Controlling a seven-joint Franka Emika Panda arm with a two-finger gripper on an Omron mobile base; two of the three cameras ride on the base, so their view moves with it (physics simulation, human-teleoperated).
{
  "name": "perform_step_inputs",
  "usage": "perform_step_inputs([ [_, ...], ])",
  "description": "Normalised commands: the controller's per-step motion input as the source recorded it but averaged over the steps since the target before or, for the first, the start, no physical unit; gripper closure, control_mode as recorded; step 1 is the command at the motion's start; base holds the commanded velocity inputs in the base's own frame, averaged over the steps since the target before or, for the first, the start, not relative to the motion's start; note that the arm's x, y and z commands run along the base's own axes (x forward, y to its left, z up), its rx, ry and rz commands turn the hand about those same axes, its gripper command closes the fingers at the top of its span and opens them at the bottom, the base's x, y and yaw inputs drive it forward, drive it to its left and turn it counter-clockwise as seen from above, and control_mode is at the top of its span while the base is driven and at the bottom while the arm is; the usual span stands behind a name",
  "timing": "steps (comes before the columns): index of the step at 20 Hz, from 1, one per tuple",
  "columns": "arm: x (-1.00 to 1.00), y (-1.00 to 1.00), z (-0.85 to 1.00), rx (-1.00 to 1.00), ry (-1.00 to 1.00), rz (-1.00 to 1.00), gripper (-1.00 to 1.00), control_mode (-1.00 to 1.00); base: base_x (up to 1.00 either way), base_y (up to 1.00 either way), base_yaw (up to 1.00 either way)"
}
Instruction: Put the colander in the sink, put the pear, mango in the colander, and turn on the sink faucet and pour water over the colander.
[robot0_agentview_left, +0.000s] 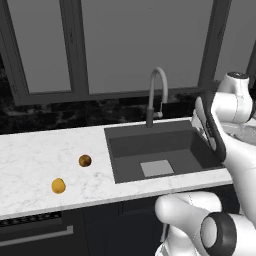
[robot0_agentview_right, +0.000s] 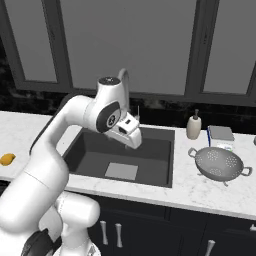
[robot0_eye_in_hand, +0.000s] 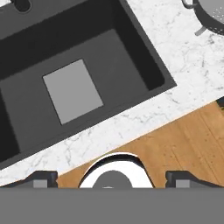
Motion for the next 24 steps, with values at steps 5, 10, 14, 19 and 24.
perform_step_inputs([
  [5,-0.21,-1.00,-0.35,0.05,0.01,-0.39,-1.00,-1.00,0.00,0.00,0.00],
  [10,-0.08,-1.00,-0.21,0.02,0.01,-0.27,-1.00,-1.00,0.00,0.00,0.00],
  [14,-0.03,-1.00,-0.23,0.00,0.00,-0.23,-1.00,-1.00,0.00,0.00,0.00],
  [19,0.00,-1.00,-0.33,0.00,0.00,-0.24,-1.00,-1.00,0.00,0.00,0.00],
  [24,0.04,-0.82,-0.23,0.02,-0.01,-0.17,-1.00,-1.00,0.00,0.00,0.00],
])
